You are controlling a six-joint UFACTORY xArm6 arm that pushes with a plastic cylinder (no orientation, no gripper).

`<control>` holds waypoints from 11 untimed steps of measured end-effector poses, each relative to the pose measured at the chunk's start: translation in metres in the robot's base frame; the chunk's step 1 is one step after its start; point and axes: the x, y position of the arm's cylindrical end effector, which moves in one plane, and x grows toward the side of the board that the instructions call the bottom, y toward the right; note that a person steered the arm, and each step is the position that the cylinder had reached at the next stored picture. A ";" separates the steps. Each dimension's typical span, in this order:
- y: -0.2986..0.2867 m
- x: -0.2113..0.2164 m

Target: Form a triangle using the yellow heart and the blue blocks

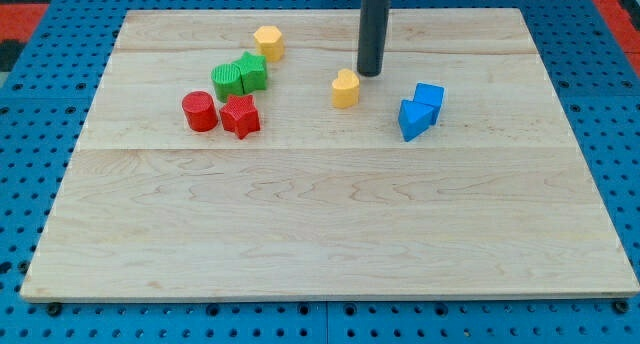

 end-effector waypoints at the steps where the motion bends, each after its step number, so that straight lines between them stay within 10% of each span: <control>1: 0.070 0.004; 7: 0.008 0.139; 11: 0.030 0.081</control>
